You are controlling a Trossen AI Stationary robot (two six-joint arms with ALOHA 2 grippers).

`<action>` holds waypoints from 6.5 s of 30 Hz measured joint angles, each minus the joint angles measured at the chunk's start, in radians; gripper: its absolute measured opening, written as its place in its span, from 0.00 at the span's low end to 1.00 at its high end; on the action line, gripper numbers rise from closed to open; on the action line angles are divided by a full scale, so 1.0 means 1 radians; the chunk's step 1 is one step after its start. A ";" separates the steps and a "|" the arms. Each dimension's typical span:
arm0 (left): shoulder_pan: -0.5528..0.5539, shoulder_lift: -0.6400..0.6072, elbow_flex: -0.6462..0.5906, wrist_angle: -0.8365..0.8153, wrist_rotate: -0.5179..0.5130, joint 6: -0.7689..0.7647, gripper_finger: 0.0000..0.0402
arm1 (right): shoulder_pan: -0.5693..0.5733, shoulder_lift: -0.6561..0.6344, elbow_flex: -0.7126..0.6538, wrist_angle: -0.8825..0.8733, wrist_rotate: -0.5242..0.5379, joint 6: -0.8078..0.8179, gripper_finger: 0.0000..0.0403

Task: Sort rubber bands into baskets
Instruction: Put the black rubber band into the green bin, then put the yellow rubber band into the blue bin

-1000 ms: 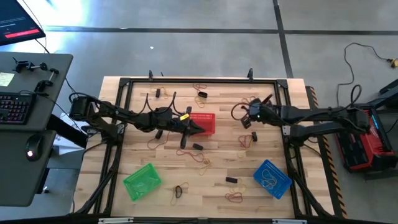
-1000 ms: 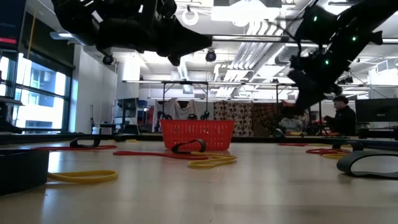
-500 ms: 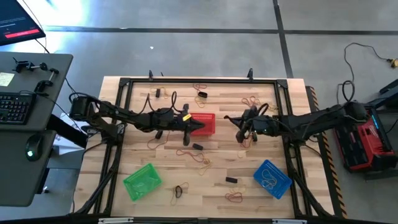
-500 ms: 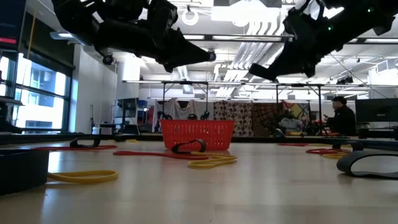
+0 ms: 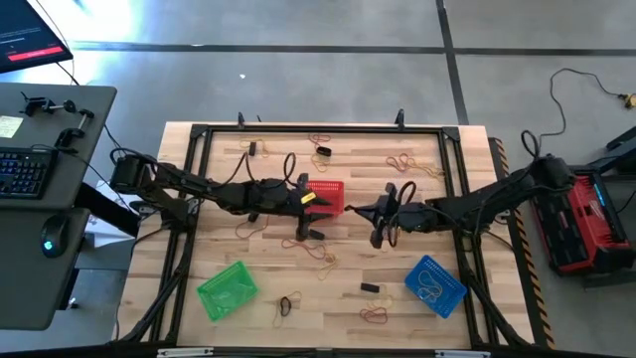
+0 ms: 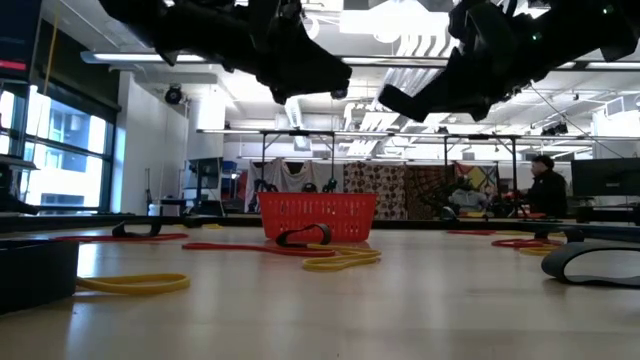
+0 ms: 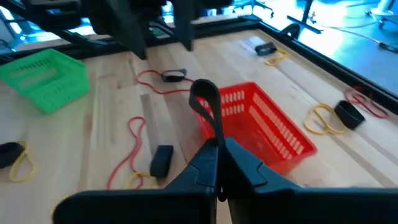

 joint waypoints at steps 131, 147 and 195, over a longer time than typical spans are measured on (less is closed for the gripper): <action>-0.587 -0.212 0.052 -1.366 0.320 -0.593 0.00 | -0.009 -0.003 0.000 -0.035 0.005 -0.136 0.34; -0.605 -0.101 0.027 -1.289 0.350 -0.602 0.11 | -0.009 -0.003 0.000 -0.044 0.005 -0.137 0.34; -0.135 -0.263 0.088 -1.304 -0.008 -0.294 0.01 | -0.009 -0.003 0.000 -0.052 0.005 -0.139 0.34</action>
